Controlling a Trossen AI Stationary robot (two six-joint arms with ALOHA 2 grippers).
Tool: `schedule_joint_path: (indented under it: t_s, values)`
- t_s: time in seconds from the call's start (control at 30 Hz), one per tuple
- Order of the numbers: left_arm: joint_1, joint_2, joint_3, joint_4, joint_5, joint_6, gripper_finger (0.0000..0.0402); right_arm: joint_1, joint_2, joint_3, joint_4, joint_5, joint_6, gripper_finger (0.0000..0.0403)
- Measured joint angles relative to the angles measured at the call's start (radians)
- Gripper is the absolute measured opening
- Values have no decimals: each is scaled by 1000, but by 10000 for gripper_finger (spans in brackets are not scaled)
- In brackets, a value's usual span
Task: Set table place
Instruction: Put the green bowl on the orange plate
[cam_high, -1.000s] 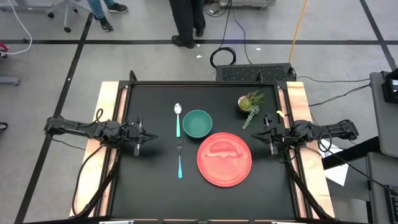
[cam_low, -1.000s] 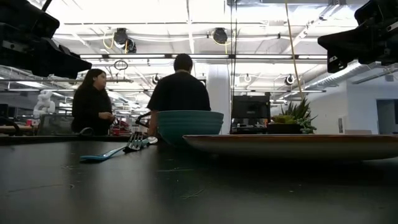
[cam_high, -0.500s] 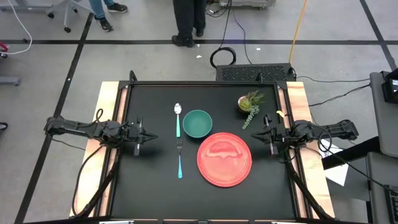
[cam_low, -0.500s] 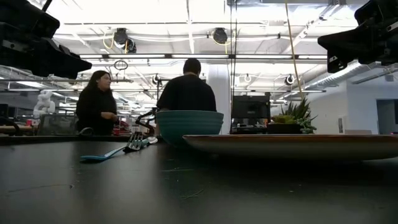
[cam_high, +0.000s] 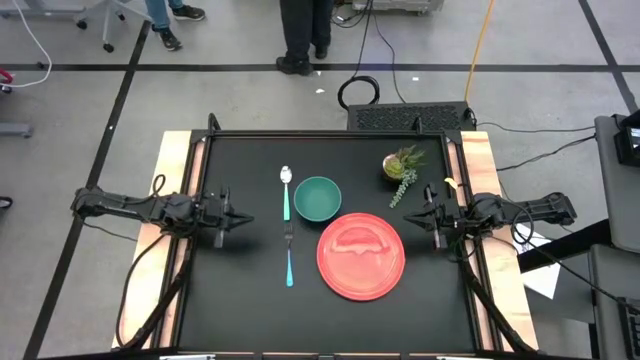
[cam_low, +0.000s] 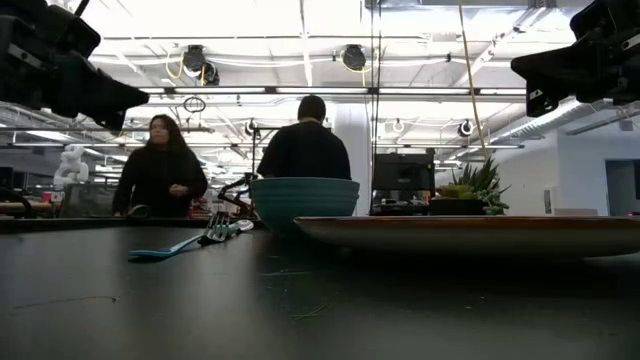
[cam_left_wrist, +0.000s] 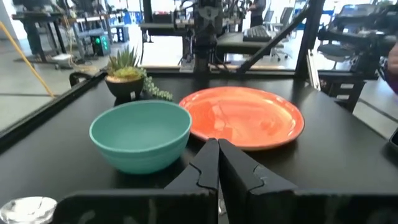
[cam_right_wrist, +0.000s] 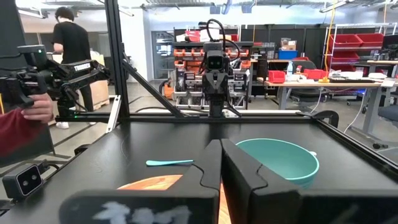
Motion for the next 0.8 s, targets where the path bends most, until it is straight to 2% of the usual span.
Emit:
schedule_joint_path:
  t_s: [0.43,0.8]
  values:
    - [0,0,0,30,0,20,10,0,0,0,0,0,-1,0]
    - [0,0,0,79,0,-11,10,0,0,0,30,0,-89,0]
